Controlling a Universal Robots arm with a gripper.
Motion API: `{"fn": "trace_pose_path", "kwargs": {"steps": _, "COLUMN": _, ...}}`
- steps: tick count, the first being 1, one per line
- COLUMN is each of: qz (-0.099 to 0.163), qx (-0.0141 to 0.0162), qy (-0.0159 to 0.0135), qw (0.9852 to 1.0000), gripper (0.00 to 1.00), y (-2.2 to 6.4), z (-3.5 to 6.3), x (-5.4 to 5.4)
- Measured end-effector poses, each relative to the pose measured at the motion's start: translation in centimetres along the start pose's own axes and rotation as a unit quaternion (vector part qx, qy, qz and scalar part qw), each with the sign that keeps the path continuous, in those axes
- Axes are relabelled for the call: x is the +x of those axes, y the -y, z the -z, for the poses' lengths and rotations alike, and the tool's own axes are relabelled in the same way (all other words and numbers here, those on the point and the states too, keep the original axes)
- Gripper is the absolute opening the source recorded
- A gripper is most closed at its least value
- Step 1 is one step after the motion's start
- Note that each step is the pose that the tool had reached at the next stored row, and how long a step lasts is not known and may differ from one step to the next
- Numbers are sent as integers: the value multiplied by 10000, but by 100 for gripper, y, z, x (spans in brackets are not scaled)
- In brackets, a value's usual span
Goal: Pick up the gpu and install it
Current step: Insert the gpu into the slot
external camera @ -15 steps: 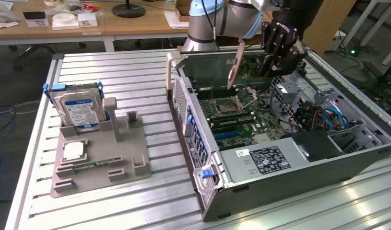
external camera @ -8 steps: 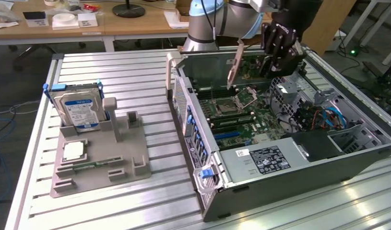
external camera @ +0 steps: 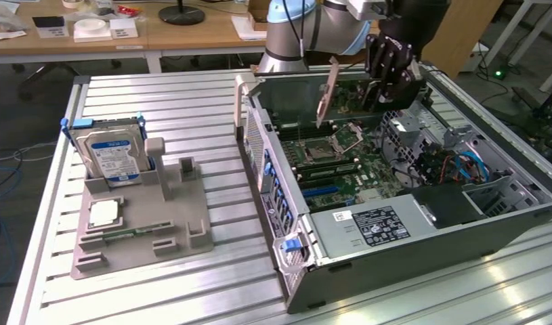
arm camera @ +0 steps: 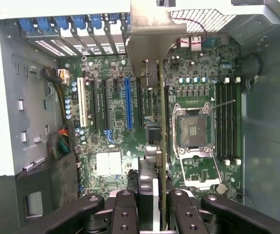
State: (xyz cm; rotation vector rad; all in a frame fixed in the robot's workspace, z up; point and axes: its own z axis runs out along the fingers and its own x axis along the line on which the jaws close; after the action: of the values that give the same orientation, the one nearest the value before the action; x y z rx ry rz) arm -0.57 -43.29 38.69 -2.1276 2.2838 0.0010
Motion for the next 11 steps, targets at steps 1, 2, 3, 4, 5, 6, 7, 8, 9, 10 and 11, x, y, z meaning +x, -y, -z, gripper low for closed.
{"fn": "trace_pose_path", "kwargs": {"steps": 1, "qz": 0, "qx": 4, "qy": 0, "qw": 10000, "gripper": 28, "y": -9, "z": -4, "x": 1}}
{"fn": "trace_pose_path", "kwargs": {"steps": 2, "qz": 0, "qx": 7, "qy": 1, "qw": 10000, "gripper": 28, "y": -15, "z": -6, "x": 1}}
{"fn": "trace_pose_path", "kwargs": {"steps": 3, "qz": 0, "qx": 8, "qy": 0, "qw": 10000, "gripper": 28, "y": -17, "z": -7, "x": 2}}
{"fn": "trace_pose_path", "kwargs": {"steps": 4, "qz": 1, "qx": 9, "qy": 0, "qw": 10000, "gripper": 28, "y": -18, "z": -8, "x": 3}}
{"fn": "trace_pose_path", "kwargs": {"steps": 5, "qz": 1, "qx": 9, "qy": 1, "qw": 10000, "gripper": 28, "y": -18, "z": -8, "x": 3}}
{"fn": "trace_pose_path", "kwargs": {"steps": 6, "qz": 1, "qx": 9, "qy": 1, "qw": 10000, "gripper": 28, "y": -18, "z": -8, "x": 3}}
{"fn": "trace_pose_path", "kwargs": {"steps": 7, "qz": 0, "qx": 9, "qy": 1, "qw": 10000, "gripper": 28, "y": -19, "z": -8, "x": 3}}
{"fn": "trace_pose_path", "kwargs": {"steps": 8, "qz": 0, "qx": 9, "qy": 1, "qw": 10000, "gripper": 28, "y": -19, "z": -8, "x": 3}}
{"fn": "trace_pose_path", "kwargs": {"steps": 9, "qz": 0, "qx": 9, "qy": 1, "qw": 10000, "gripper": 28, "y": -19, "z": -8, "x": 3}}
{"fn": "trace_pose_path", "kwargs": {"steps": 10, "qz": 0, "qx": 9, "qy": 1, "qw": 10000, "gripper": 28, "y": -19, "z": -8, "x": 3}}
{"fn": "trace_pose_path", "kwargs": {"steps": 11, "qz": 0, "qx": 9, "qy": 1, "qw": 10000, "gripper": 28, "y": -19, "z": -9, "x": 3}}
